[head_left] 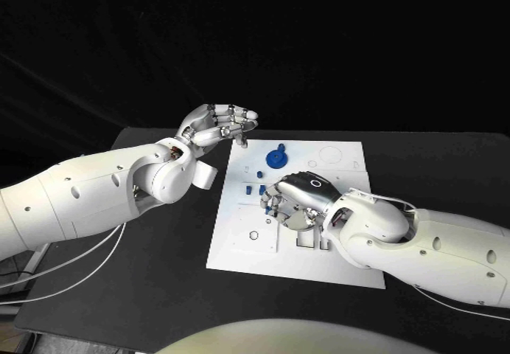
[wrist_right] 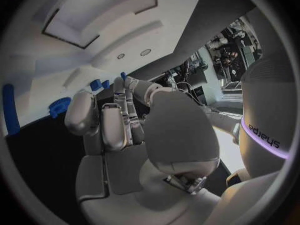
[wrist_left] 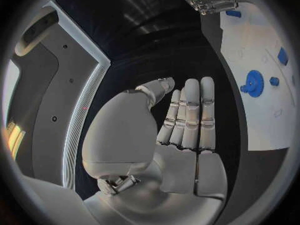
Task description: Assemble the parts on the task board
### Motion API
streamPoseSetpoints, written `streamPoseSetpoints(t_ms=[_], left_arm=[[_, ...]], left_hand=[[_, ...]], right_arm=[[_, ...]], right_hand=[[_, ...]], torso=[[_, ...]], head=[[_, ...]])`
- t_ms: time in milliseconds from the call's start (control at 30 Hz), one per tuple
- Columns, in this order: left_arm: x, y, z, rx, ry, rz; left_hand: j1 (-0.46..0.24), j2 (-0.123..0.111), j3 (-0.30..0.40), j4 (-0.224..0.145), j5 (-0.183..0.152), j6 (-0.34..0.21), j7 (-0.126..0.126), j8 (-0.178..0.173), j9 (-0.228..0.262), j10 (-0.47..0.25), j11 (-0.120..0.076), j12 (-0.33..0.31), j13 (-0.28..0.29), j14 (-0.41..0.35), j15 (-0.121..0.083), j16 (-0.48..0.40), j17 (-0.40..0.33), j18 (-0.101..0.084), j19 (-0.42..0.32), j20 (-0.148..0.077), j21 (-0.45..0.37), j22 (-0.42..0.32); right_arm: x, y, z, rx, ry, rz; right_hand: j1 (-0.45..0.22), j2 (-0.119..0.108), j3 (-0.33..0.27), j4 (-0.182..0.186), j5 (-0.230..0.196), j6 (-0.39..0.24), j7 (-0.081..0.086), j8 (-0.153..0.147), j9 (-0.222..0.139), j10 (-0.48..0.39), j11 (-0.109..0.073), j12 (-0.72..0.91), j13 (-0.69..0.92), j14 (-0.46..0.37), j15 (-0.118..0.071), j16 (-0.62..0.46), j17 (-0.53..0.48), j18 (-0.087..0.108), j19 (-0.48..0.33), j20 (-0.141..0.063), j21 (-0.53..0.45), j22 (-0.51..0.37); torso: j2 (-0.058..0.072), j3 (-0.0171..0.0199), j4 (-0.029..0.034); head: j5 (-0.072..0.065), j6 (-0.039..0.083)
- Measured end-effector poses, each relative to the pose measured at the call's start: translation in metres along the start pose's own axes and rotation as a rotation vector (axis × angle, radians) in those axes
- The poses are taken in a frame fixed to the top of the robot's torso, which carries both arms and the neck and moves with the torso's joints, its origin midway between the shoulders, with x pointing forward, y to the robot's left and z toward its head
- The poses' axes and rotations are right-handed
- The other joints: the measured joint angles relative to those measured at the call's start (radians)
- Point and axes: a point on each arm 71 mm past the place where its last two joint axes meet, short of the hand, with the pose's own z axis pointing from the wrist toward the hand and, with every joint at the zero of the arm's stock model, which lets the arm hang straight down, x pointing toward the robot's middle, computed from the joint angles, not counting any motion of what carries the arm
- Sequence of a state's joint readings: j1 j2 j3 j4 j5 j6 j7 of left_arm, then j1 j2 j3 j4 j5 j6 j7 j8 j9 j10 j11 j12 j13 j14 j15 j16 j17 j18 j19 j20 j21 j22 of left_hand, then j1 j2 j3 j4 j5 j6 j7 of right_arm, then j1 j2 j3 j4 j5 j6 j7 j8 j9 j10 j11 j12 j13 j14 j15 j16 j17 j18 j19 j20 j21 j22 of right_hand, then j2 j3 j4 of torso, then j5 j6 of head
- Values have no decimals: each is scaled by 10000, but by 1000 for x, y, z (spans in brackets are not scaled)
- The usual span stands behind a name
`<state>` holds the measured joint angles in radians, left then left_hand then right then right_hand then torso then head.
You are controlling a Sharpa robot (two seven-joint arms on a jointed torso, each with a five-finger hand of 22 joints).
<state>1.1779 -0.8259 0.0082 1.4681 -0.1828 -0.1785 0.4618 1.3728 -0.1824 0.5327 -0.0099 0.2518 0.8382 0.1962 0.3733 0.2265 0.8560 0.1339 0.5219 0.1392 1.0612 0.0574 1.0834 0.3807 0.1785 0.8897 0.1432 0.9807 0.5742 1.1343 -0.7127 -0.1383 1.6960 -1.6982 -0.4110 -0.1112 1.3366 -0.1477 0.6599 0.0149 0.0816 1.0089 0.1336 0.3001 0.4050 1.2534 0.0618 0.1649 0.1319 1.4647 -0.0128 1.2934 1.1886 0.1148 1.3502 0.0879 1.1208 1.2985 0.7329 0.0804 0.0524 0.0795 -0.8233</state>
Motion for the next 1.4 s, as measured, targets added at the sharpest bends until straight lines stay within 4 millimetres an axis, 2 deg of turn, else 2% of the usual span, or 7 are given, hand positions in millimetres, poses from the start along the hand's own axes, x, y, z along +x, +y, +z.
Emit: streamPoseSetpoints(t_ms=[600,1400], left_arm=[[-1,0,0,-55,-15,8],[-1,1,0,-124,0,1]], left_hand=[[0,0,0,0,0,-36,36,39,-1,-37,37,37,-1,0,0,0,1,-1,-36,36,0,0],[0,0,0,0,0,-36,36,39,-2,-36,37,37,-1,0,-1,0,-6,0,-35,35,0,0]], right_arm=[[11,-6,-2,147,361,96],[18,-6,0,107,590,187]], right_hand=[[-79,-81,-2,2,75,-20,-14,-10,70,10,10,-10,18,0,0,38,0,2,0,0,0,32],[-79,-81,-3,2,135,-69,-30,2,68,27,27,-47,33,0,0,38,1,3,-1,0,40,50]], torso=[[0,-12,-7],[0,-3,-7]], head=[[153,-160],[239,-249]])
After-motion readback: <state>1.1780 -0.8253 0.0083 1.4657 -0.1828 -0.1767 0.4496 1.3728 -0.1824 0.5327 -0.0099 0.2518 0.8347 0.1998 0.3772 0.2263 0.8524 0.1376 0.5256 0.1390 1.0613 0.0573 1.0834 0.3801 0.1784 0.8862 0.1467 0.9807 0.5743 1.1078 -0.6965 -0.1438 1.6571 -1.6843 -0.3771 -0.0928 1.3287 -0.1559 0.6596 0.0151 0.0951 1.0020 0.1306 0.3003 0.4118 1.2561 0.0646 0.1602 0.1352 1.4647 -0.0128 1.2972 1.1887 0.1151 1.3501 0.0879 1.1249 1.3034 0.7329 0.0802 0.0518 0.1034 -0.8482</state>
